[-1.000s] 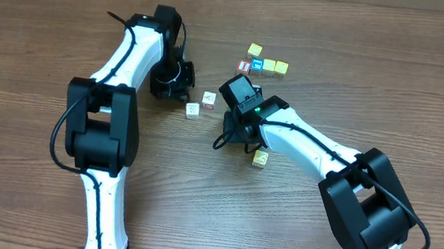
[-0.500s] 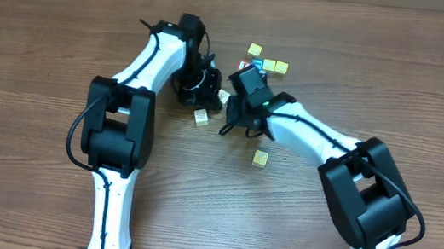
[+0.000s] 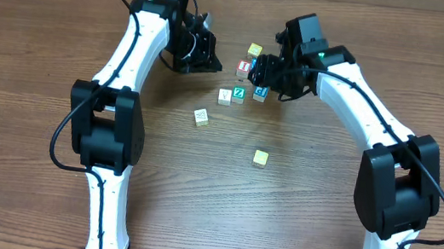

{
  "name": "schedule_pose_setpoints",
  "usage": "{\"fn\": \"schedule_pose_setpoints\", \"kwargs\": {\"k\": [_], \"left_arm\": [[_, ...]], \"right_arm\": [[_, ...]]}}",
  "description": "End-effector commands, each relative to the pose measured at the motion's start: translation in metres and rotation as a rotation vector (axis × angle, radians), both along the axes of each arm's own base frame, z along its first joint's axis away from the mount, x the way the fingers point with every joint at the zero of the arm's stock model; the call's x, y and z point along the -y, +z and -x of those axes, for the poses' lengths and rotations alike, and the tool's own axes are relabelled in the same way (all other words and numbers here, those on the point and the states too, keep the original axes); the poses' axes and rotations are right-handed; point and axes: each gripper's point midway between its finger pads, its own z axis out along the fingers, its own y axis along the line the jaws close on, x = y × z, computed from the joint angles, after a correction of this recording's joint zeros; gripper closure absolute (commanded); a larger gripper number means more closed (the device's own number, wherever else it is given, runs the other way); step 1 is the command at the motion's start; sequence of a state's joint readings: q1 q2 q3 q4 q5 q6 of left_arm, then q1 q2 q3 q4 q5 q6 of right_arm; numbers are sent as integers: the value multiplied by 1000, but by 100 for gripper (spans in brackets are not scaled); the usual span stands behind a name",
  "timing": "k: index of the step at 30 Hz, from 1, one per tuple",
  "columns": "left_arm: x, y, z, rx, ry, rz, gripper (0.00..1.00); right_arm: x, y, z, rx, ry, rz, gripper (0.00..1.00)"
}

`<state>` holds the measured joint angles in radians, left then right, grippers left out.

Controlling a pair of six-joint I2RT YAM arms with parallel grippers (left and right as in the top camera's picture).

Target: Flip 5 blocks

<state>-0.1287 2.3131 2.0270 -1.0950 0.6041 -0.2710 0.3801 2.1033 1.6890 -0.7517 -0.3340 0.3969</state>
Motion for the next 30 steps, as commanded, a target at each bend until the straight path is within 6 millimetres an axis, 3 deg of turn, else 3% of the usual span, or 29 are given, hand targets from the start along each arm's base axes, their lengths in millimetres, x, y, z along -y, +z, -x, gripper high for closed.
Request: {"fn": "schedule_pose_setpoints", "kwargs": {"k": [1,5,8,16,22,26,30], "left_arm": [[-11,-5,-4,25,28,-146,95],[12,-21,6,30,-23,-172,94],[31,-28,9,58,-63,-183,93],[61,-39,25,29,-75,-231,96],[50,-67,35,-23,-49,-308,96],[24,-67,17,4,12,-335,95],[-2,-63,0,19,79,-322,91]], "right_arm": [[25,-1,-7,31,-71,153,37],[33,-19,4,-40,-120,182,51],[33,-29,8,-61,-141,180,68],[32,-50,10,-53,-159,164,71],[33,-53,14,-65,-157,171,68],[32,-54,18,-82,-151,169,65],[23,-52,25,-110,-123,126,55]]}}
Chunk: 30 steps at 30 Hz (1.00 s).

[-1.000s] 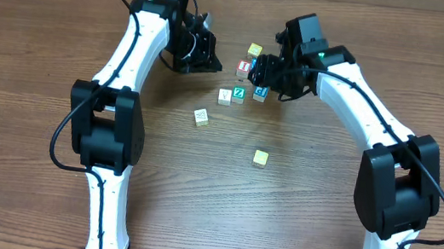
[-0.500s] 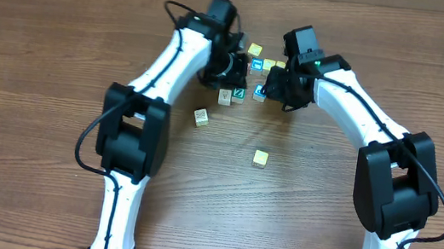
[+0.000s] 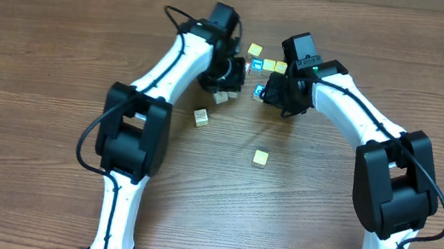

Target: Flip 5 blocks

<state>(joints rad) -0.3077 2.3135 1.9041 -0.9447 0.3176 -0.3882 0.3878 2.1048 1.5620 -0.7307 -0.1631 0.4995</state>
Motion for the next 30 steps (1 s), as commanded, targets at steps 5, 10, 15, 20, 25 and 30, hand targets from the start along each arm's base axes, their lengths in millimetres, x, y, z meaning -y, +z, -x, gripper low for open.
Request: {"fn": "schedule_pose_setpoints", "kwargs": {"k": [5,10,15,20,25,30], "left_arm": [[-77,-12,-23,-12,163,-67,89],[-92,-14,-14,-53,163,-82,89],[-93,-16,0,-102,134,-96,88],[-87,-17,16,-154,104,-109,86],[-85,-18,30,-208,86,-123,86],[-87,-17,38,-225,32,-129,79]], "right_arm": [[-21,-3,13,-29,48,-39,42],[-31,-3,19,-30,73,-39,37],[-41,-3,23,-21,100,-32,32],[-37,-4,18,9,91,10,18],[-36,-4,18,18,110,19,17],[-34,-6,22,0,116,29,16]]}}
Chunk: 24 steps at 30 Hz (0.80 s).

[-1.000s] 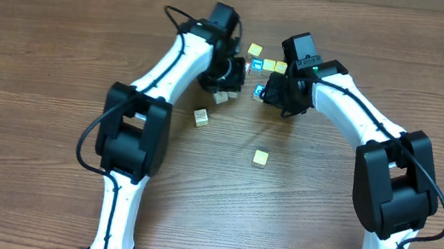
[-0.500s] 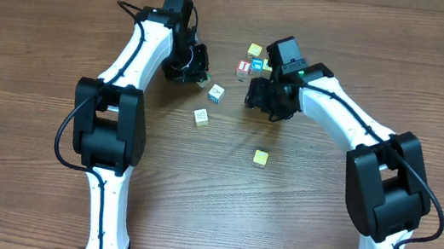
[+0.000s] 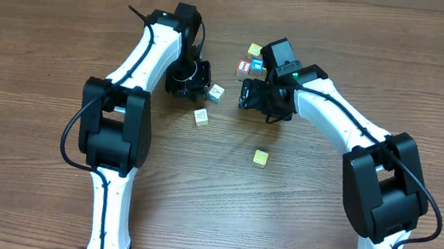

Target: Flip 5 blocks

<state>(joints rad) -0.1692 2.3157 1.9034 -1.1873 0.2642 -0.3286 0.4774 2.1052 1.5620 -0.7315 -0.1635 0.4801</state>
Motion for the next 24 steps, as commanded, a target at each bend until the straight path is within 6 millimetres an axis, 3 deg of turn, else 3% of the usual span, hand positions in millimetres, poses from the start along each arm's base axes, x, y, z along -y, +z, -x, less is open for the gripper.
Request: {"fn": "schedule_pose_setpoints", "kwargs": {"k": [1,5,11,16,20,24], "left_arm": [[-4,-7,8,-26,-60,-12,75],[-9,-5,11,-40,-59,-15,63],[-13,6,12,-46,-87,-13,57],[-9,9,32,-114,-141,-17,58],[1,9,36,-120,-168,-19,56],[11,9,40,-119,-198,-32,48]], "right_arm": [[5,-6,3,-9,9,28,16],[7,-7,7,-28,10,34,16],[13,12,0,-8,44,40,12],[37,15,-2,-53,-4,54,8],[60,14,-5,-97,-55,35,5],[88,12,-3,-153,-102,25,3]]}}
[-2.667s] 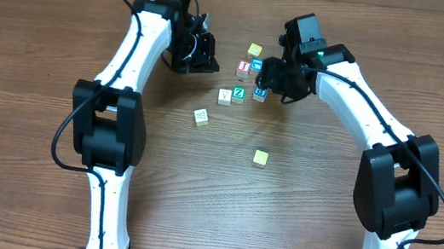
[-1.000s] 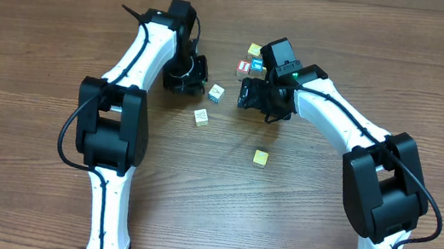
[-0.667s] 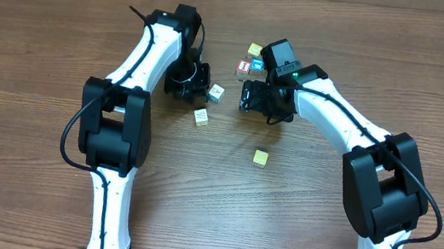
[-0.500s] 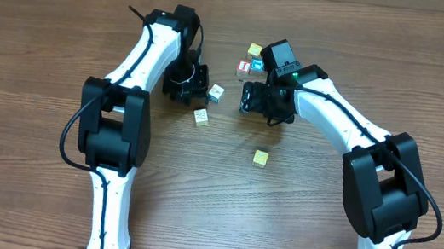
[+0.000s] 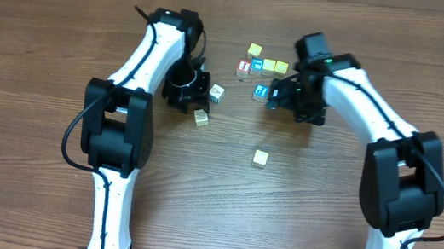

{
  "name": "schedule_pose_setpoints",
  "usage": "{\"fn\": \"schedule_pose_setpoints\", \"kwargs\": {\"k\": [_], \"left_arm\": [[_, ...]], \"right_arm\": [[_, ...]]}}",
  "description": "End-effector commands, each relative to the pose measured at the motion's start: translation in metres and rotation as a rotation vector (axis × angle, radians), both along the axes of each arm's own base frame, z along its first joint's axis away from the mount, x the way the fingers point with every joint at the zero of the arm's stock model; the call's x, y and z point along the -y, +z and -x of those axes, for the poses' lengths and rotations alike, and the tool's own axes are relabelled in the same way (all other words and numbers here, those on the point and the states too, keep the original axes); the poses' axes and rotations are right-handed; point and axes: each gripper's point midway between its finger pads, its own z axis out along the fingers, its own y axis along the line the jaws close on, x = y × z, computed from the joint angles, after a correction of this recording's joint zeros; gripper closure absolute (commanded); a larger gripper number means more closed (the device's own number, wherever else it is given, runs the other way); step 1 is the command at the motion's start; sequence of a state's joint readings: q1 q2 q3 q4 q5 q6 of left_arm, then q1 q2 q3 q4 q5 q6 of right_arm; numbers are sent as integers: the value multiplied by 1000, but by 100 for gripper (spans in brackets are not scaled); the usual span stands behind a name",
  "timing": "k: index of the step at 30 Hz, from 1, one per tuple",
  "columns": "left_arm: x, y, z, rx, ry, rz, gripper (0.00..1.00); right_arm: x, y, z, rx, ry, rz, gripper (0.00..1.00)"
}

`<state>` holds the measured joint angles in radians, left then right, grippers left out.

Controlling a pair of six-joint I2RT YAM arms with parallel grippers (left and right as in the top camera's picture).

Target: Flip 5 blocks

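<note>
Several small wooden letter blocks lie on the table. A loose row sits at the back: a yellow one (image 5: 255,50), a red-lettered one (image 5: 245,66), a blue one (image 5: 257,64) and two yellow ones (image 5: 275,65). My right gripper (image 5: 274,97) is at a blue-faced block (image 5: 260,93), its fingertips right against it; their grip is hidden. My left gripper (image 5: 192,102) stands open between a white block (image 5: 217,93) and a plain block (image 5: 200,117), holding nothing.
One pale yellow block (image 5: 261,157) lies alone toward the front centre. The wooden table (image 5: 34,117) stretches wide to the left and front. A cardboard edge shows at the back left corner.
My right gripper has drawn back to the right, uncovering the blue-faced block at its tip. My left gripper sits slightly nearer the front. The plain block under it lies about where it was.
At first my left gripper was at the back left and my right one over the block cluster. Then the left reached in among the middle blocks. After that it stood back left of a white block, with the right gripper further left. Now the right has withdrawn.
</note>
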<state>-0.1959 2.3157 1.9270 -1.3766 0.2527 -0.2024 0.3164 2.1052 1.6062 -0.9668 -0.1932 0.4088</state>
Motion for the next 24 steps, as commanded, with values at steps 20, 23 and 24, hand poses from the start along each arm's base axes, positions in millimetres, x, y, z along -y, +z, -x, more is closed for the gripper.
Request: {"fn": "schedule_pose_setpoints", "kwargs": {"k": [20,23,24], "left_arm": [[12,-6,1,32,5,-171,44],[14,-5,2,28,18,-184,44],[15,-6,3,27,21,-186,43]], "right_arm": [[42,5,8,-68,6,13,0],[42,5,9,-71,6,14,0],[42,5,9,-71,6,14,0]]}}
